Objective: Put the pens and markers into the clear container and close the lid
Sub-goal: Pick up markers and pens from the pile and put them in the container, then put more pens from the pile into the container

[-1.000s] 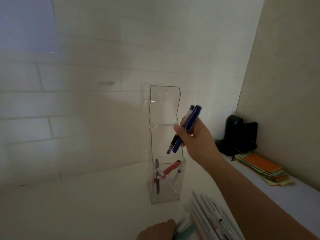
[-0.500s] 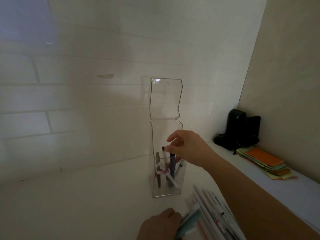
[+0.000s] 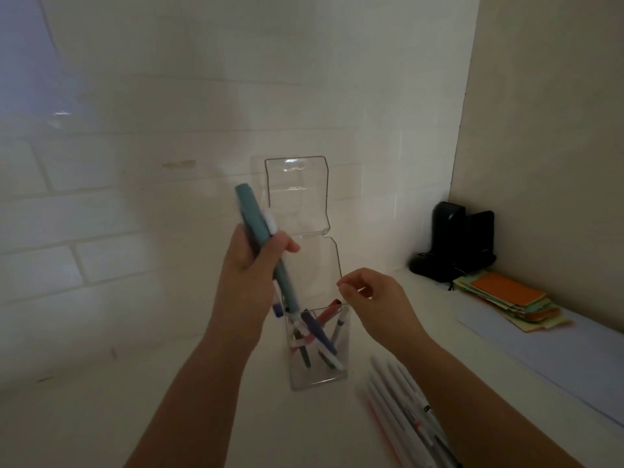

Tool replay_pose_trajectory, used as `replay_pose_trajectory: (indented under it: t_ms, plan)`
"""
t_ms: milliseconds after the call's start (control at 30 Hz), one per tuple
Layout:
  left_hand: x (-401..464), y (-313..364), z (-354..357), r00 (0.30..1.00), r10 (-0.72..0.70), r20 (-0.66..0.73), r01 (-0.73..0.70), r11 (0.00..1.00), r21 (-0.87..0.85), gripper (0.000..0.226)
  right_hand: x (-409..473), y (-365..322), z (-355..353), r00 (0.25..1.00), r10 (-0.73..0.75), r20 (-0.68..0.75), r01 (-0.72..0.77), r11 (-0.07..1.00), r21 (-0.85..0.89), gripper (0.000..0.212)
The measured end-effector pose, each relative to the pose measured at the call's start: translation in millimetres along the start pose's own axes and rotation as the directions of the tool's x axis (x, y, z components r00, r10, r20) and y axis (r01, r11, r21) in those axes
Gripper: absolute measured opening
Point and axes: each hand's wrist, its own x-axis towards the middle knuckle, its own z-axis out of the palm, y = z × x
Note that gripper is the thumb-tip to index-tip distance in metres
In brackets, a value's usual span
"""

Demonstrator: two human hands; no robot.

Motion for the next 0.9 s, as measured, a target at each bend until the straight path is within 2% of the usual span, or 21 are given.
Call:
replay_pose_trajectory:
  t_ms: [67, 200, 367, 533, 633, 767, 833, 900]
  plan:
    - [21.3, -5.9, 13.1, 0.996, -0.042, 0.078, 0.04, 0.999, 0.018, 0.024, -2.0, 3.7, 0.9, 1.0, 0.028, -0.006, -0.028, 0.998, 0.052, 0.01]
    - [35.4, -27.7, 41.3, 0.977, -0.114, 0.177, 0.088, 0.985, 0.149, 0.03, -3.4, 7.8, 0.3, 1.0, 0.017, -0.011, -0.016, 0.998, 0.067, 0.013]
    - [24.2, -57.2, 58.3, 0.966, -0.224, 0.13, 0.167, 0.921, 0.351, 0.023, -3.7, 14.0, -2.3, 1.0, -0.01, -0.026, 0.012, 0.997, 0.074, 0.015]
    - [33.8, -49.6, 59.3, 0.978, -0.202, 0.057, 0.179, 0.946, 0.271, 0.021, -4.2, 18.5, -3.9, 1.0, -0.005, -0.008, 0.005, 0.996, 0.094, 0.02]
    - [39.0, -49.2, 58.7, 0.973, -0.216, 0.082, 0.183, 0.937, 0.297, 0.019, -5.9, 19.1, -5.1, 1.0, 0.006, -0.005, -0.005, 0.994, 0.111, 0.022]
    - [38.6, -58.0, 54.4, 0.943, -0.304, 0.137, 0.255, 0.923, 0.289, 0.032, -8.8, 18.9, -8.7, 0.999, 0.022, 0.024, -0.025, 0.989, 0.146, 0.02]
    - [36.8, -55.1, 53.0, 0.933, -0.324, 0.156, 0.273, 0.92, 0.28, 0.04, -10.0, 22.7, -15.9, 0.998, 0.023, 0.052, -0.028, 0.996, 0.088, 0.016]
    - [32.4, -47.2, 50.7, 0.949, -0.269, 0.167, 0.217, 0.937, 0.276, 0.047, -12.1, 31.0, -29.5, 0.995, 0.047, 0.086, -0.046, 0.999, -0.015, 0.012]
